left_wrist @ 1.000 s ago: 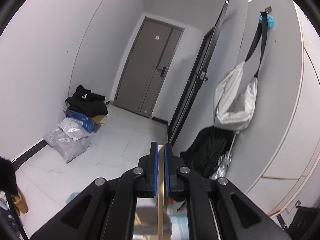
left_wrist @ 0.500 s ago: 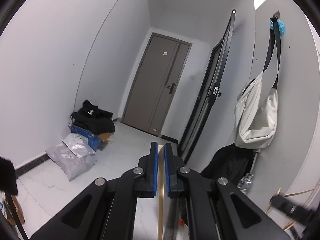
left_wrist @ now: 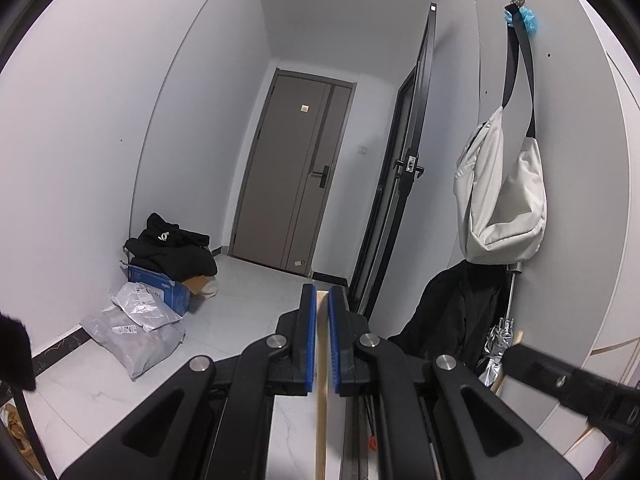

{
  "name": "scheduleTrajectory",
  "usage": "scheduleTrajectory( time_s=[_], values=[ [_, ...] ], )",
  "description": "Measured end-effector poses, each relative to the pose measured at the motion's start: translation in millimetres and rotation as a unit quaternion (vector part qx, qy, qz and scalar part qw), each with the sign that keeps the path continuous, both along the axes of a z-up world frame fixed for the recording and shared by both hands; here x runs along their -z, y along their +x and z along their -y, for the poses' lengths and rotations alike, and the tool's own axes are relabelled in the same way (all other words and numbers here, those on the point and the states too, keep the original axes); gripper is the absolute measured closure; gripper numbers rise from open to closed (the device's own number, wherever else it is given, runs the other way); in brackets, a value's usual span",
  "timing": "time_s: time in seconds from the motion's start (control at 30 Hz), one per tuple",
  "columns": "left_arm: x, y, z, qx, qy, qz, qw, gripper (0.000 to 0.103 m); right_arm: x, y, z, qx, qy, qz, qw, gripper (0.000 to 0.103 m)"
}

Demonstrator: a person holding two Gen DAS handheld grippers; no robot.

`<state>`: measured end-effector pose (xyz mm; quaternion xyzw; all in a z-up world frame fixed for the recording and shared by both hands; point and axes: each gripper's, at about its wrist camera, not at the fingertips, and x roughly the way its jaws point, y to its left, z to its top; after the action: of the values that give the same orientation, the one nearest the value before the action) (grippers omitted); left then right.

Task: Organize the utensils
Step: 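Raise both held chopsticks over the white holder and lower them in, then open both tools to release the chopsticks into the holder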

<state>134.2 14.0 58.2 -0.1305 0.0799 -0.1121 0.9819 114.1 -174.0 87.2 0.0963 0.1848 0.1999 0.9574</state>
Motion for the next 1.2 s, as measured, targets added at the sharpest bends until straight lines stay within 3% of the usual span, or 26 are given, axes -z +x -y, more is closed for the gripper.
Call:
scheduleTrajectory(
  time_s=[0.27, 0.8, 1.03, 1.2],
  values=[
    [6, -7, 10, 0.011, 0.031, 0.003, 0.9995, 0.1, 14, -3, -5, -0.009, -0.023, -0.001, 1.0, 0.099],
    [2, -28, 4, 0.048, 0.043, -0.026, 0.9976, 0.1, 24, -21, -9, -0.039, -0.039, 0.006, 0.998, 0.099],
    [1, -44, -7, 0.062, 0.047, -0.049, 0.9957, 0.1, 24, -34, -22, -0.072, -0.08, 0.031, 0.994, 0.099],
    [1, -55, -7, 0.082, 0.06, -0.064, 0.9927, 0.1, 34, -33, -32, -0.098, -0.107, 0.023, 0.989, 0.099]
  ],
)
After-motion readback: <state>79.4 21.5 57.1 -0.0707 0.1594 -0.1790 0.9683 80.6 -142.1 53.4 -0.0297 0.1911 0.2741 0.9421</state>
